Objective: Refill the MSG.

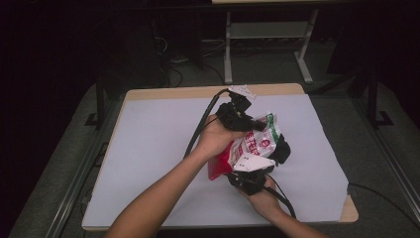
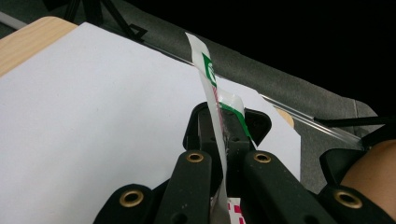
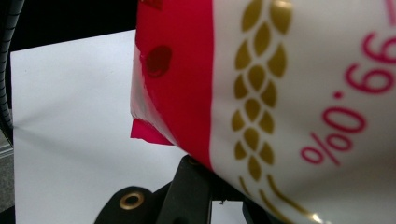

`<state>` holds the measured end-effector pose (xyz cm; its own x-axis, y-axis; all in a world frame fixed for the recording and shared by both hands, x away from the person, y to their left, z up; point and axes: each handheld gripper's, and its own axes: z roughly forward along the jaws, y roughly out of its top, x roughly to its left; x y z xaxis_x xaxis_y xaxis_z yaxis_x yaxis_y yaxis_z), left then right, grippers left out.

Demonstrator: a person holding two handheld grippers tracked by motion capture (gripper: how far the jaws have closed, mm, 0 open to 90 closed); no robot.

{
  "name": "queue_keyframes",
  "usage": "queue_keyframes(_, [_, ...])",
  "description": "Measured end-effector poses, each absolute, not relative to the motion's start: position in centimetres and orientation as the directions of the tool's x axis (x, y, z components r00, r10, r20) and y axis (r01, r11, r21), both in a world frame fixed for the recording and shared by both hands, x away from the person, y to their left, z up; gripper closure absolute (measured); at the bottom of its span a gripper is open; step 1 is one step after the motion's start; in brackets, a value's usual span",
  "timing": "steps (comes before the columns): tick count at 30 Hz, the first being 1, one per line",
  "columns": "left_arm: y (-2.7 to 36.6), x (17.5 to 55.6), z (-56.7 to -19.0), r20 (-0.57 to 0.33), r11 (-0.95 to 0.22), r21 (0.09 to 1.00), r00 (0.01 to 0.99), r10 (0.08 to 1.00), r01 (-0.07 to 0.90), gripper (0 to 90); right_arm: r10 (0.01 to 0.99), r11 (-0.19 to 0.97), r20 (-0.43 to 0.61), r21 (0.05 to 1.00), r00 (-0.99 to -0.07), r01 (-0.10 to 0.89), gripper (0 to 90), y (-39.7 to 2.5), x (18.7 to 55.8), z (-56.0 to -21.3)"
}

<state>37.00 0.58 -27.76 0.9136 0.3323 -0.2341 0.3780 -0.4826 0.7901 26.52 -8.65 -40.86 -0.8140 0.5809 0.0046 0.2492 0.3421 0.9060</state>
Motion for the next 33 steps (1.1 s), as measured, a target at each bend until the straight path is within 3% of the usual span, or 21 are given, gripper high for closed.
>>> queue_keyframes(33, [0.33,37.31,-27.86,-0.241,-0.479,0.785,0.906,0.348,0.393,90.0,0.588,0.342,-0.009,0.909,-0.809,0.239,90.0,-8.39,26.38,-40.92])
